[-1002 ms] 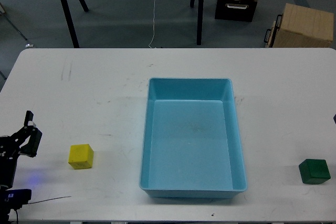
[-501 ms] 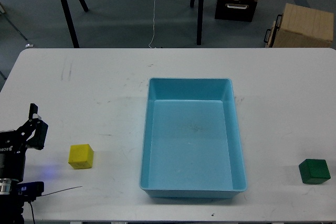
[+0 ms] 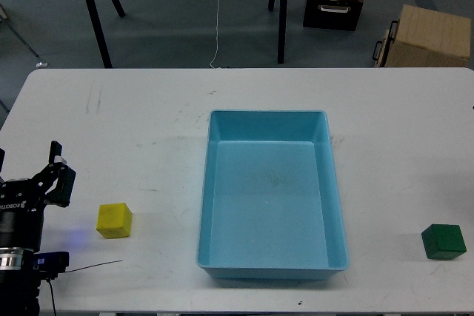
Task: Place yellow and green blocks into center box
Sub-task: 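Raise the right gripper and open it above the table edge, then lower the right gripper onto the green cube and close it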
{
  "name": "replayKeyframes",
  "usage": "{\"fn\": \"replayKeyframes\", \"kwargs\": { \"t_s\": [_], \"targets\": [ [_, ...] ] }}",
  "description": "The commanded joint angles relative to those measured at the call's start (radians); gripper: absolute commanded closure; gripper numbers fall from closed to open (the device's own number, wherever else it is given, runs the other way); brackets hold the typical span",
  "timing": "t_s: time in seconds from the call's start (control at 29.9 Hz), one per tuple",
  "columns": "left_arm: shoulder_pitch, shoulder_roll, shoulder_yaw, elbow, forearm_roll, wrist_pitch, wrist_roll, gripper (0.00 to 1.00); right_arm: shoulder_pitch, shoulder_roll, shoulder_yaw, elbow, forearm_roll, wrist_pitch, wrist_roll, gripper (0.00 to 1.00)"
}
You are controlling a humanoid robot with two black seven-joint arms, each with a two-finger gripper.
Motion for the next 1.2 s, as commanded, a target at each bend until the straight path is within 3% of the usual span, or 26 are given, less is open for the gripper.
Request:
{"fn": "replayKeyframes", "kwargs": {
  "t_s": [0.0, 0.13, 0.2, 0.3, 0.53, 1.17],
  "targets": [
    [-0.018, -0.001, 0.002, 0.0, 0.0, 0.0, 0.001, 0.0, 0.325, -0.015, -0.361, -0.032, -0.119, 0.011, -0.065, 0.0],
    [-0.035, -0.001, 0.003, 0.0, 0.0, 0.0, 0.001, 0.0, 0.632, -0.018, -0.703, -0.03, -0.192, 0.092, -0.143, 0.0],
    [-0.038, -0.001, 0.003, 0.0, 0.0, 0.0, 0.001, 0.0, 0.746, -0.018, -0.841, -0.024, -0.286, 0.167, -0.143, 0.0],
    [-0.041, -0.001, 0.005, 0.0, 0.0, 0.0, 0.001, 0.0, 0.837, -0.016, -0.983, -0.015, -0.412, 0.167, -0.143, 0.0],
    [-0.038, -0.001, 0.008, 0.001, 0.0, 0.0, 0.004, 0.0, 0.817, -0.038, -1.111, 0.103, -0.483, 0.167, -0.143, 0.0],
    [-0.039, -0.007, 0.04, 0.003, 0.0, 0.0, 0.001, 0.0, 0.635, 0.025, -1.109, 0.109, -0.539, 0.167, -0.143, 0.0]
  ]
}}
